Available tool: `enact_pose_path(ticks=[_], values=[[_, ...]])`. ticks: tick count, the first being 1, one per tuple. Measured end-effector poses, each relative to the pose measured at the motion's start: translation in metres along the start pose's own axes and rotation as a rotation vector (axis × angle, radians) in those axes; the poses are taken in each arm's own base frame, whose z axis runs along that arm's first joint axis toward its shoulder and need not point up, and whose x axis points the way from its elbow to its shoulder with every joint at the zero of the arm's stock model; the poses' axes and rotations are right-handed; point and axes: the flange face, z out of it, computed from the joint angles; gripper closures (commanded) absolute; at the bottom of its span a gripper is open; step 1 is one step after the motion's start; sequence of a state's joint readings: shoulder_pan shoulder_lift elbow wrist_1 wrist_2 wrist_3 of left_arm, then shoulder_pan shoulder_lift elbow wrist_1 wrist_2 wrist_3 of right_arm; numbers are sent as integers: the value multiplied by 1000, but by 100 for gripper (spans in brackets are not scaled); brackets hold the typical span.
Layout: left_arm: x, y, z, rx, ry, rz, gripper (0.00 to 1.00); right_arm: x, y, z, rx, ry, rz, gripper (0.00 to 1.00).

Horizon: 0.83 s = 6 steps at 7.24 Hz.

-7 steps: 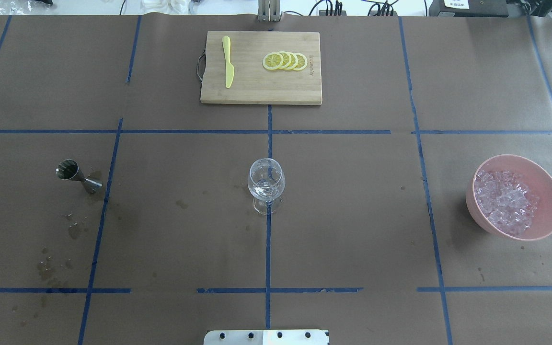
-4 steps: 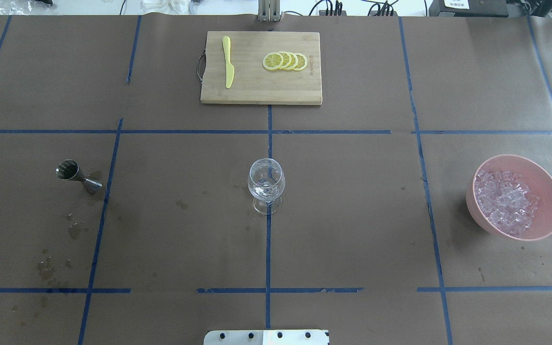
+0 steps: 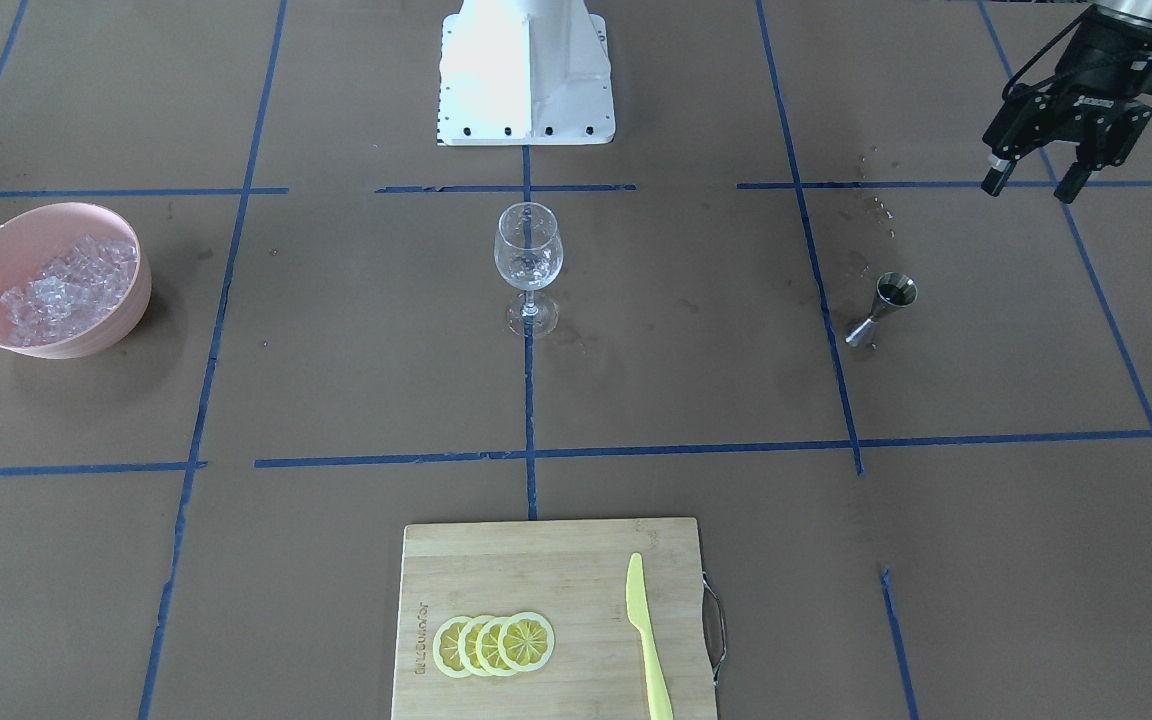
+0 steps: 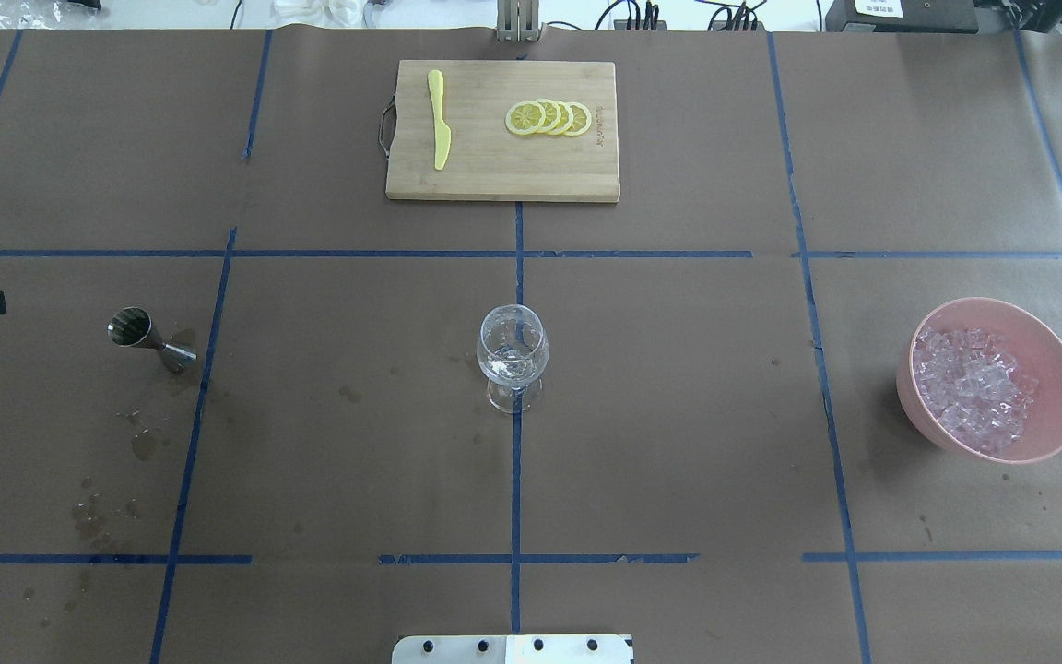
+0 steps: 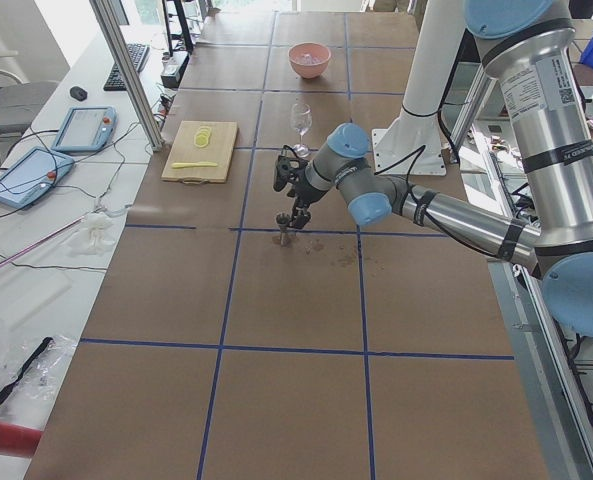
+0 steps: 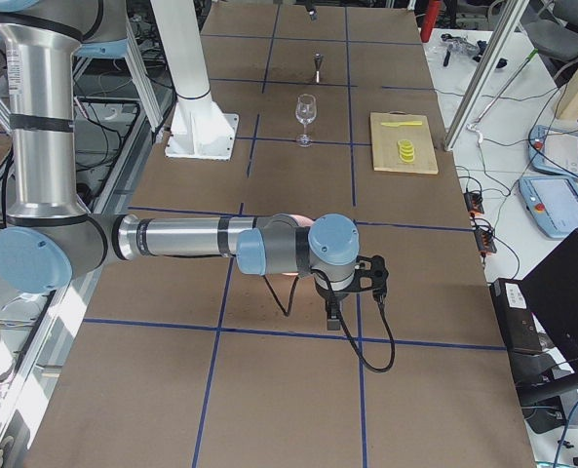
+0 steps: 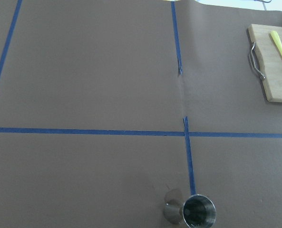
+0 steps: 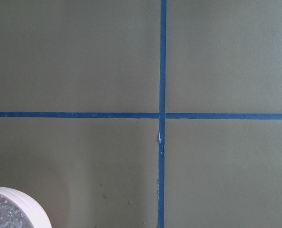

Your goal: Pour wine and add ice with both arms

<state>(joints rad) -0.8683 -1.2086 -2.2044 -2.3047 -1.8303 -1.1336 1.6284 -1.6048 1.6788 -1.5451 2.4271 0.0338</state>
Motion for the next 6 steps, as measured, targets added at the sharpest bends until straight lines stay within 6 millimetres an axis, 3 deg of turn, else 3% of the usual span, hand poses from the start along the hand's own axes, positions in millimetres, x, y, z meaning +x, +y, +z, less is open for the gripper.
enact_pose_path(ticks=[2,6], values=[[13,43,21,55,-14,-67,0,-2,0,-1,1,-6,0,0],[46,106,52,238,-27,-58,0,-4,-3,-3,7,-10,-4,0]])
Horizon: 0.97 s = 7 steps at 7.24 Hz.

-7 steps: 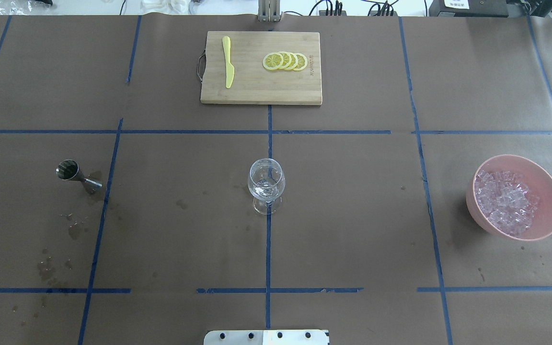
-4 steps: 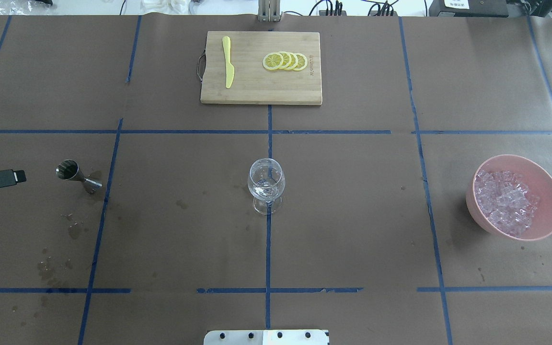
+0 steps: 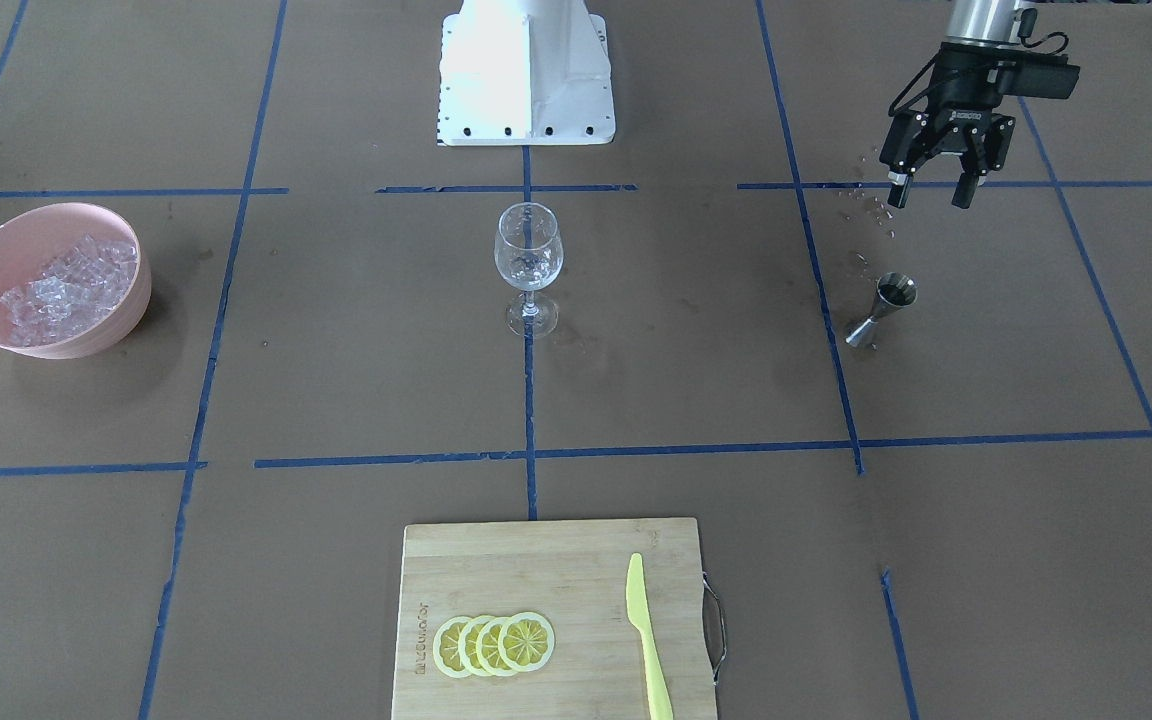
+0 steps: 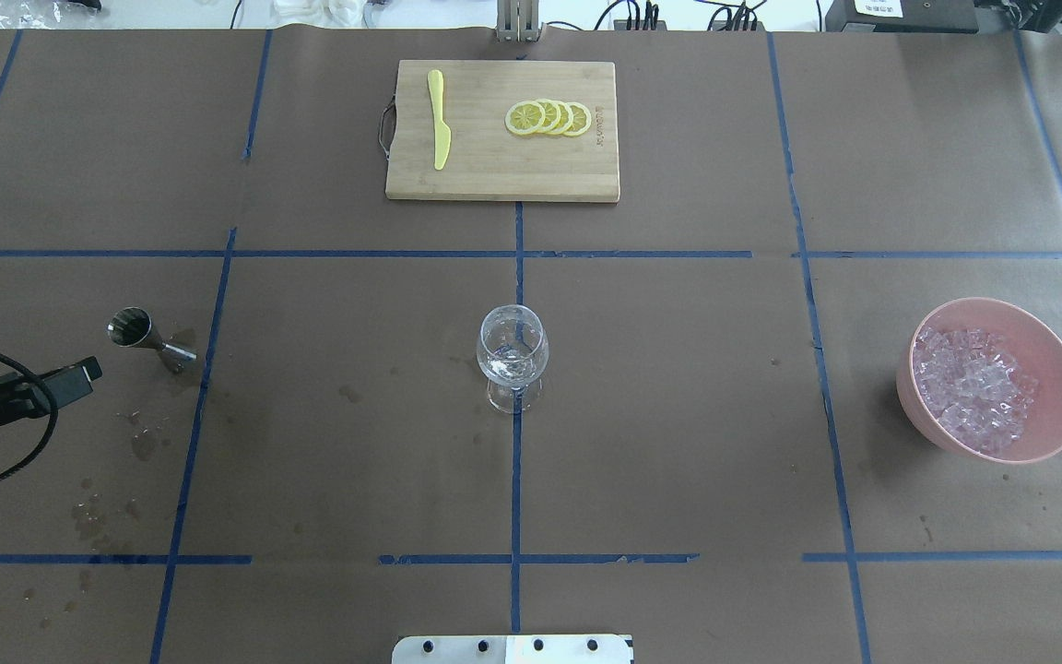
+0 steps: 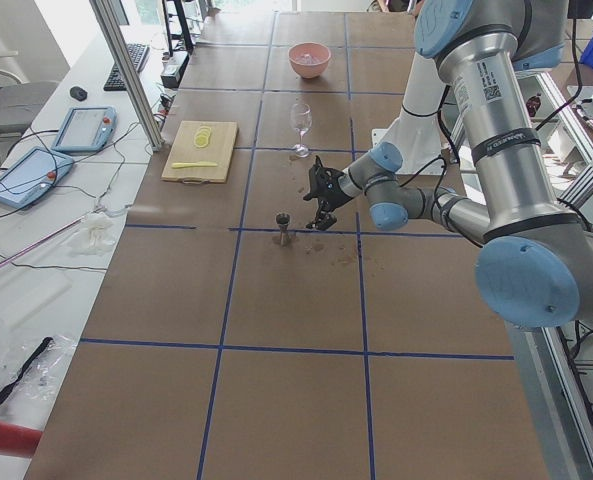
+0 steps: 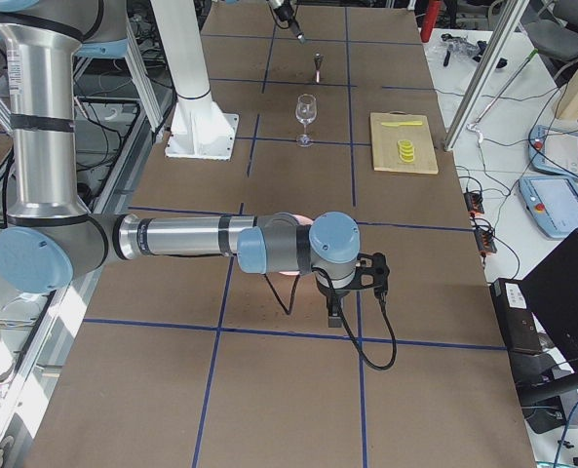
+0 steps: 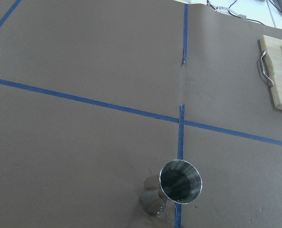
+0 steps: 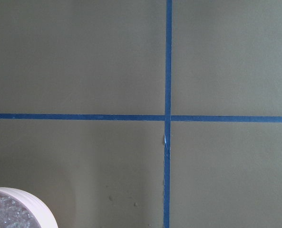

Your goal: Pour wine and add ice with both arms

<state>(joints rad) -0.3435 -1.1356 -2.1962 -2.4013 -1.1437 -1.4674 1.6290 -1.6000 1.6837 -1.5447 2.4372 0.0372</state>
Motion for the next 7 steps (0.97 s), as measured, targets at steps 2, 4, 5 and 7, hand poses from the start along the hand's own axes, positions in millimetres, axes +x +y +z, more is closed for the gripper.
enact_pose_path(ticks=[2,4,5,7], values=[[5,36,30,130,-17,63,0,-5,0,-5,9,1,1,0],[6,65,67,270,-52,125,0,-15,-1,-12,24,-1,51,0],[7,72,82,332,-70,149,0,-17,-1,-14,28,-3,66,0],[10,89,117,445,-108,192,0,-20,0,-16,31,-4,74,0]])
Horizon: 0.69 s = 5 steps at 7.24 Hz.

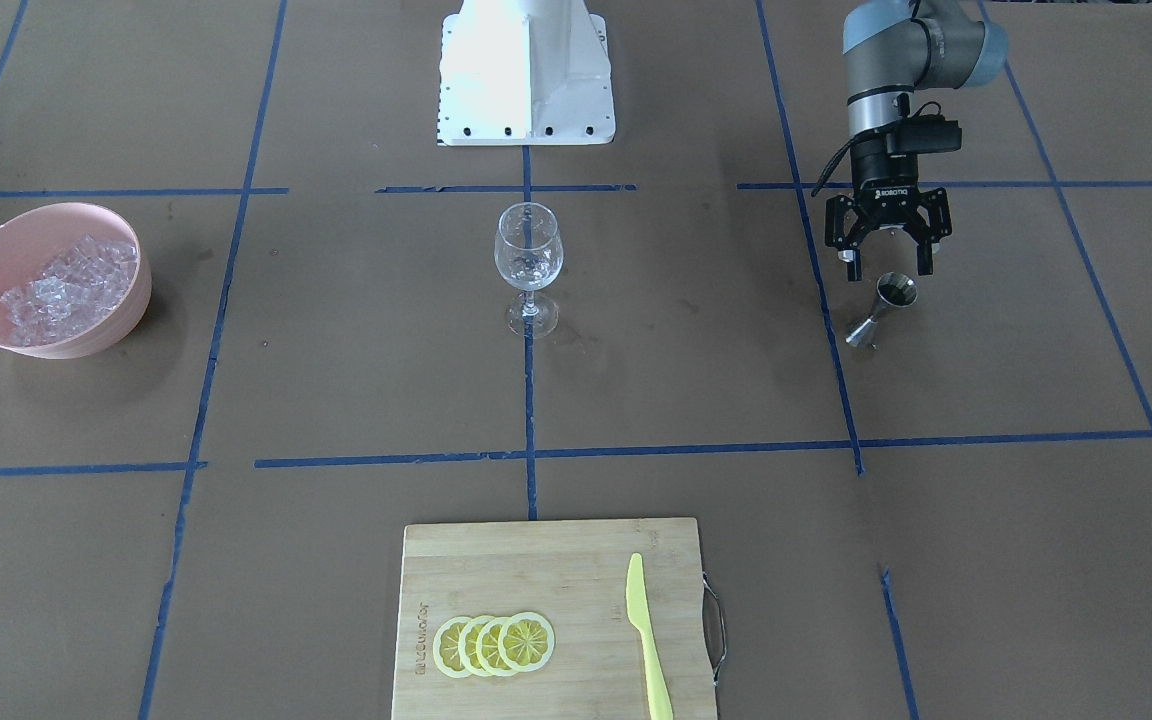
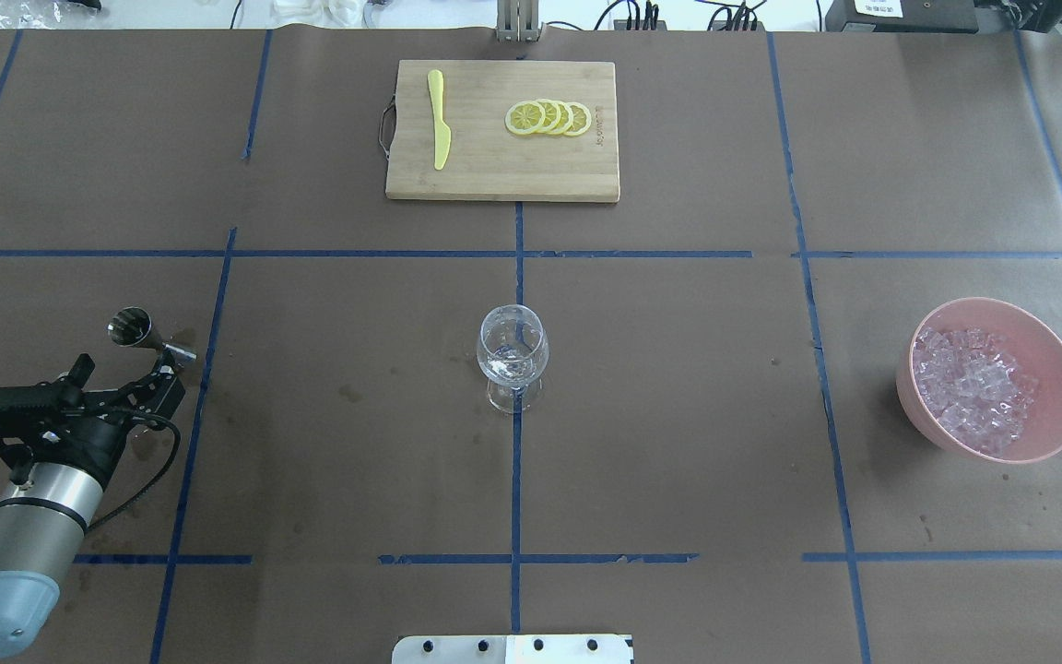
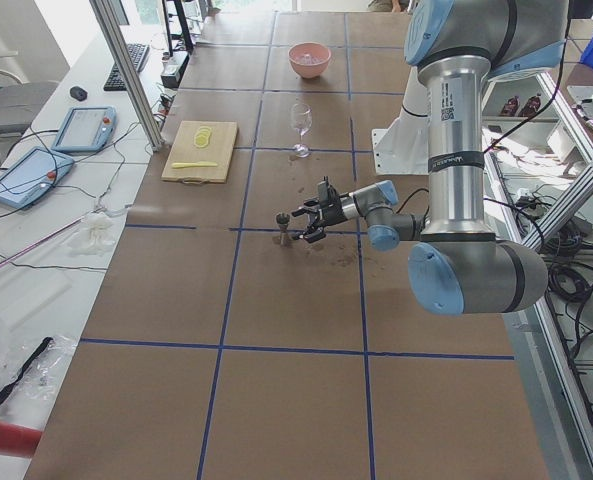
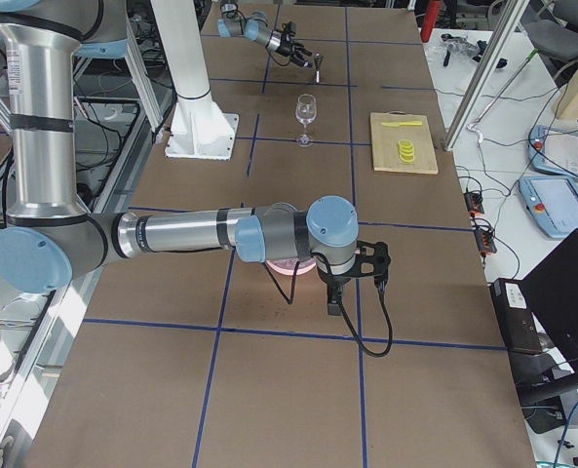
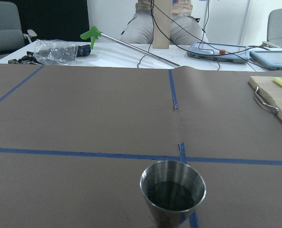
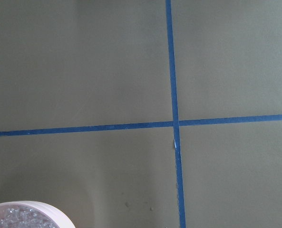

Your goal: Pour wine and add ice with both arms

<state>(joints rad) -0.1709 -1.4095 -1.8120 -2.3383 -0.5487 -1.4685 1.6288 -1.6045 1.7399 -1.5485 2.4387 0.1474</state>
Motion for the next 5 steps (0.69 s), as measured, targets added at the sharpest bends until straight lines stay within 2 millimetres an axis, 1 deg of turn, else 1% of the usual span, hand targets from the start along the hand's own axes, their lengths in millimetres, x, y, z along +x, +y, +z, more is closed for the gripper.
enact_pose_path(ticks=[2,4,5], values=[[6,18,15,71,-22,27,2,-2,2,-2,0,-3,1,0],[15,29,24,102,-29,36,11,-5,4,-4,1,-14,0,0],[21,34,27,105,-29,35,18,-6,4,-4,0,-18,-1,0]])
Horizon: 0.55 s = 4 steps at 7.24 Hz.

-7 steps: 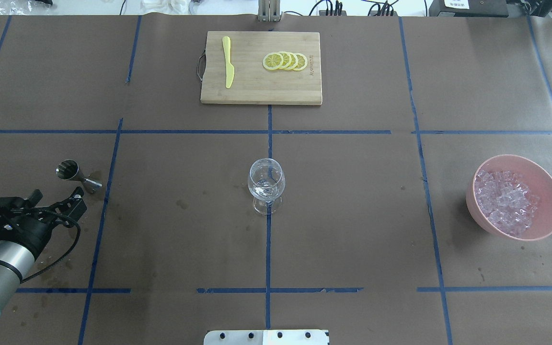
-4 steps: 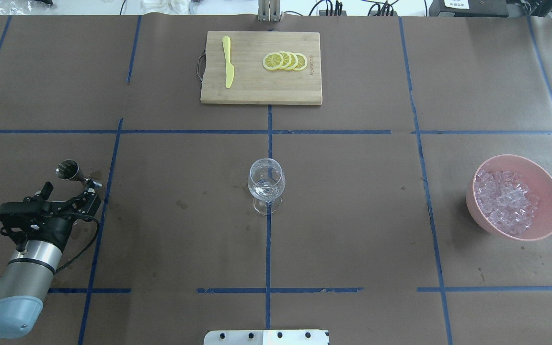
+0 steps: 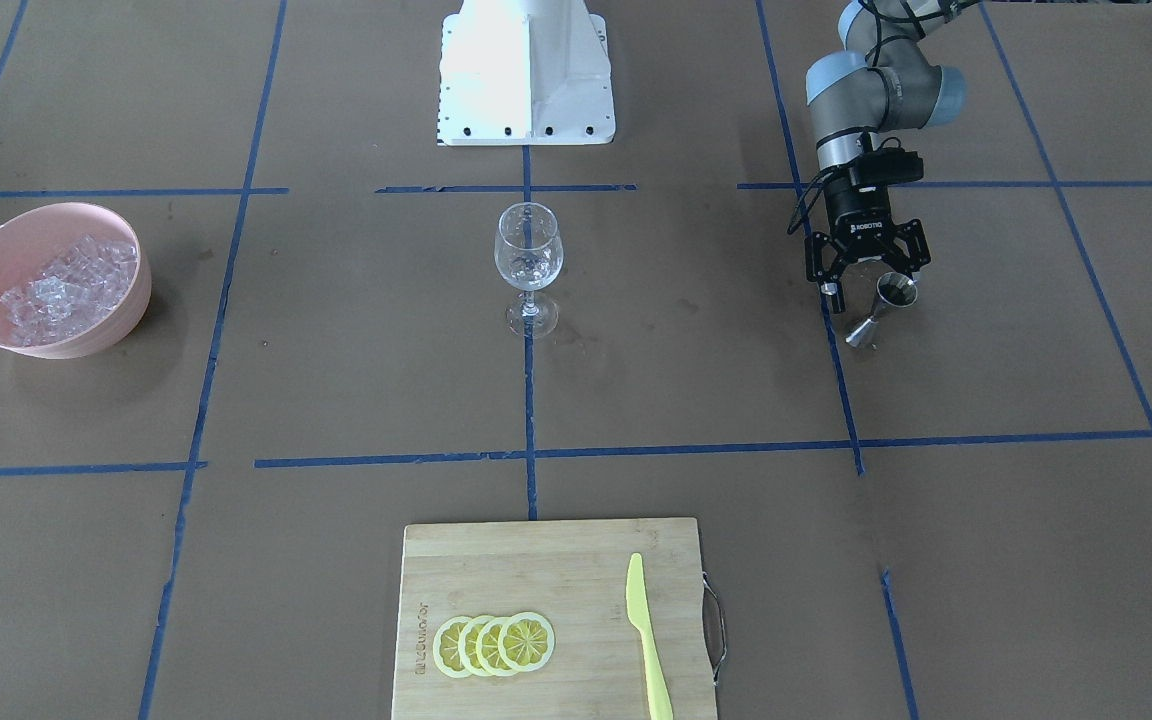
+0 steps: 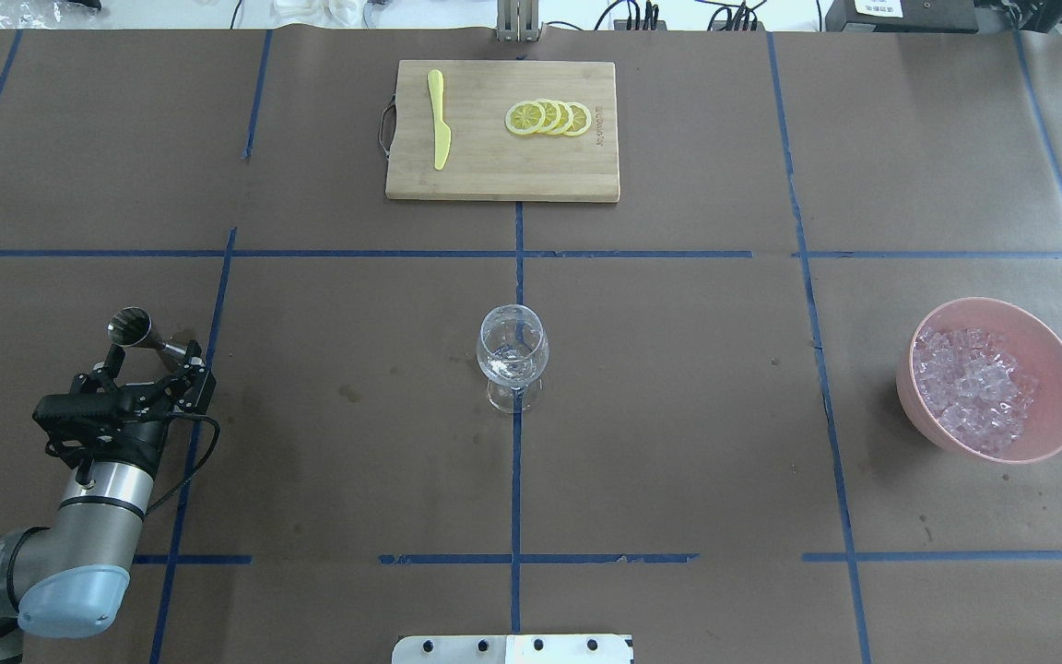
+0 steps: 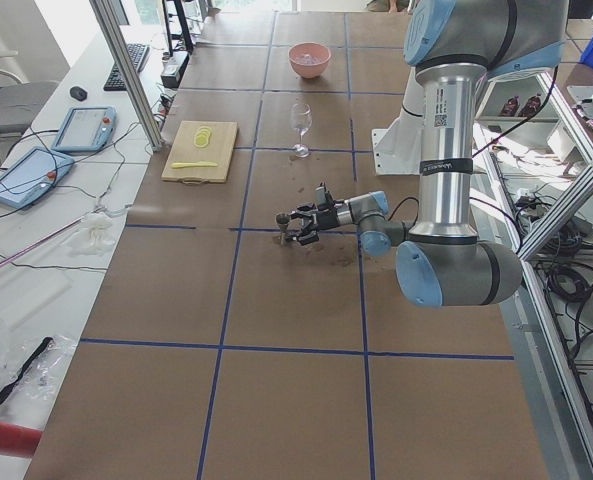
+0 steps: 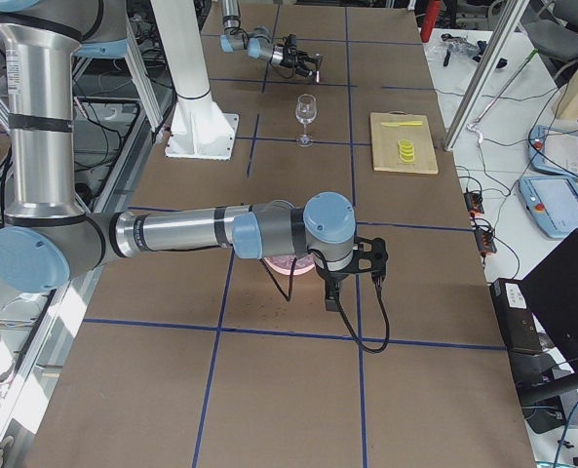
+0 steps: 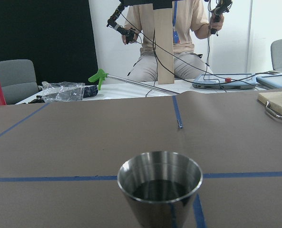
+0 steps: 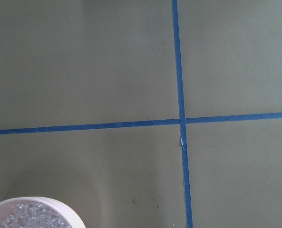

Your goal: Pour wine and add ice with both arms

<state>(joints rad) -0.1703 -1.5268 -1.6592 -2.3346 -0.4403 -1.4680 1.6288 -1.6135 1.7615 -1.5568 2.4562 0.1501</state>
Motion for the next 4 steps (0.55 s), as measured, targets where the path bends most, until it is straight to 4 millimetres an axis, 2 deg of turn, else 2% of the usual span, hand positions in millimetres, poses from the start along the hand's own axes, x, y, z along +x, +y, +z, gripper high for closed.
enact_pose_path(ticks=[1,4], values=[[4,2,1,1,1,-2,24,0,0,0,-1,-2,0,0],[6,2,1,2,2,-6,29,-2,0,-1,2,-4,0,0]])
